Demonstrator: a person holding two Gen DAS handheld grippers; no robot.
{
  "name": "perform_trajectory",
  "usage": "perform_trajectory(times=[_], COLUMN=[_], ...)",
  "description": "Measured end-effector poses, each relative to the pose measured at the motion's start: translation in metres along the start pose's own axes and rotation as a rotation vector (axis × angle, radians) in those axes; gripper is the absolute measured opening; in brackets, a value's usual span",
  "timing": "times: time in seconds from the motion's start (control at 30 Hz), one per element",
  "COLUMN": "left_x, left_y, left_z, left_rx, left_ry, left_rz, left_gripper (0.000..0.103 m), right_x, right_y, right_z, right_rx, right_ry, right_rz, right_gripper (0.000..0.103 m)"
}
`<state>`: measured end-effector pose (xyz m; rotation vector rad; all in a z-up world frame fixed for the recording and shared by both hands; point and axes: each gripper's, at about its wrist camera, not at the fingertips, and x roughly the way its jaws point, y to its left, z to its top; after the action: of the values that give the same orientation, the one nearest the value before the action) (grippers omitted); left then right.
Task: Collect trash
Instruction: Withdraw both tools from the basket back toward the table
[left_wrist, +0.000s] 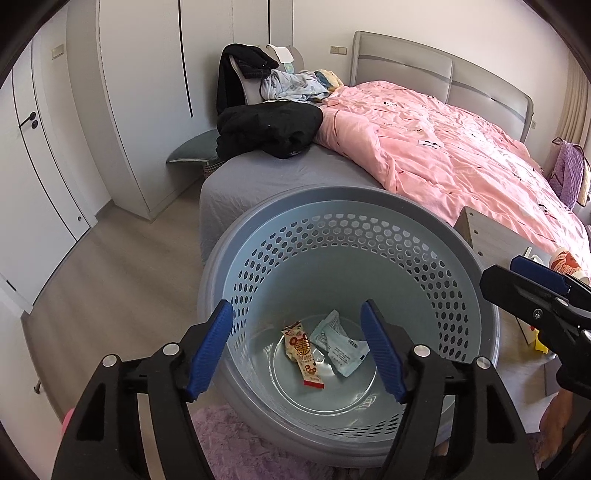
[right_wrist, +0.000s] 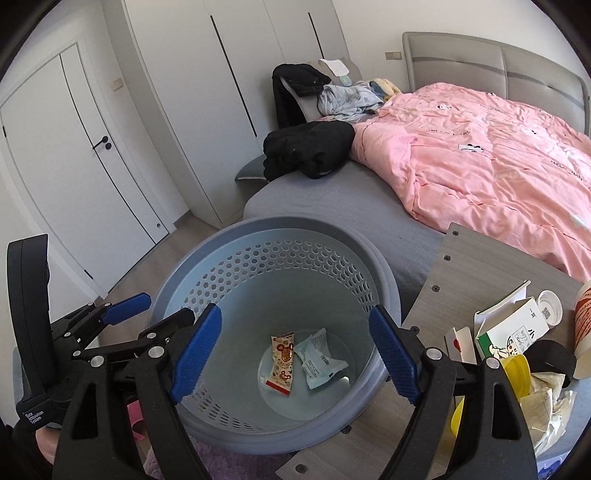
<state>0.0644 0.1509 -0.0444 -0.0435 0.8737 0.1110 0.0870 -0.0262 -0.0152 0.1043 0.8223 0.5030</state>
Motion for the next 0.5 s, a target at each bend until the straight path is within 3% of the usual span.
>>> perform_trajectory(times=[0.5], left_x=[-0.0102], left_y=[-0.0002], left_z=[-0.0046], left_rx=[-0.007], left_ry=[-0.002], left_rz=[0.022], left_gripper=[0.073], right_x=[-0.007], right_y=[-0.002], right_z=[-0.0057], right_rx=[0.003], right_ry=[0.002], right_rz=[0.008], right_gripper=[0.083])
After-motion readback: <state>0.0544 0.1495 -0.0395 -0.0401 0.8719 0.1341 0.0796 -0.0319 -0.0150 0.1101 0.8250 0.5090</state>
